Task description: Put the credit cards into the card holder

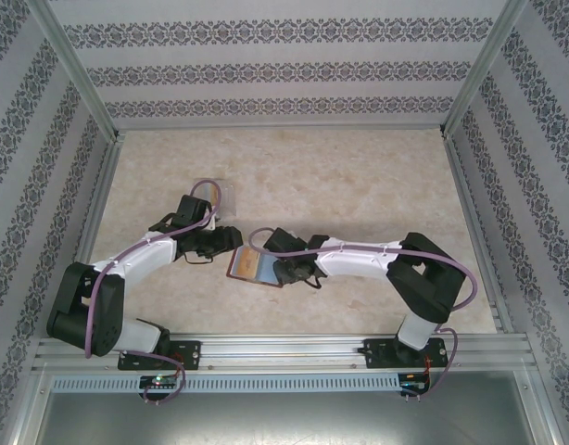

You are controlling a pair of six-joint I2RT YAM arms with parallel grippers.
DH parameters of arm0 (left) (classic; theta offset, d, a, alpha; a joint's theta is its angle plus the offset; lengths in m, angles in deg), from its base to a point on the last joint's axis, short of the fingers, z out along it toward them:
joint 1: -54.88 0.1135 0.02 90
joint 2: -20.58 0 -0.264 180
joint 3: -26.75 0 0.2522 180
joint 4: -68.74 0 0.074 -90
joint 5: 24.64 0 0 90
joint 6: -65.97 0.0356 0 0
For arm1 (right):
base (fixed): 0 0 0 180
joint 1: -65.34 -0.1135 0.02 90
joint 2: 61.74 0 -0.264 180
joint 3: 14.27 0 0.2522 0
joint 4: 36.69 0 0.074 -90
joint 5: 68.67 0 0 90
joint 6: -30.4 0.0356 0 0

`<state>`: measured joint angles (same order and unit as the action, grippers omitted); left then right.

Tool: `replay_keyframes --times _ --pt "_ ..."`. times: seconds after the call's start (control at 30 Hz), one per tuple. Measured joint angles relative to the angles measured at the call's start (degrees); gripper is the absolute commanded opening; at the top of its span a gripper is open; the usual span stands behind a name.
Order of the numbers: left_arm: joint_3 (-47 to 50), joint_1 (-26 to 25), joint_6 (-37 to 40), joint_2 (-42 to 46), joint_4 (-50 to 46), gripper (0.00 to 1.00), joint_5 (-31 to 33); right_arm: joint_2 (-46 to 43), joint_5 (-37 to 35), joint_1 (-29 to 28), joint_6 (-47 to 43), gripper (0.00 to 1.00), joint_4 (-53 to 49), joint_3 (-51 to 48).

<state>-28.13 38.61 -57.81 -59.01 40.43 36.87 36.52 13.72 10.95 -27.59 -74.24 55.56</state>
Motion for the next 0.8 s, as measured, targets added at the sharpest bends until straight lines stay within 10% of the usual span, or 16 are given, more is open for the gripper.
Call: replay_keyframes --times 0.3,0.8 --pt "0.8 -1.0 -1.4 -0.2 1.2 0.56 0.2 -3.7 -0.2 6.1 -0.8 0.5 0.0 -0.6" --pt "4.9 -1.0 -5.1 -3.5 1.3 0.58 0.6 -0.4 4.0 -1.3 8.4 0.61 2.0 2.0"
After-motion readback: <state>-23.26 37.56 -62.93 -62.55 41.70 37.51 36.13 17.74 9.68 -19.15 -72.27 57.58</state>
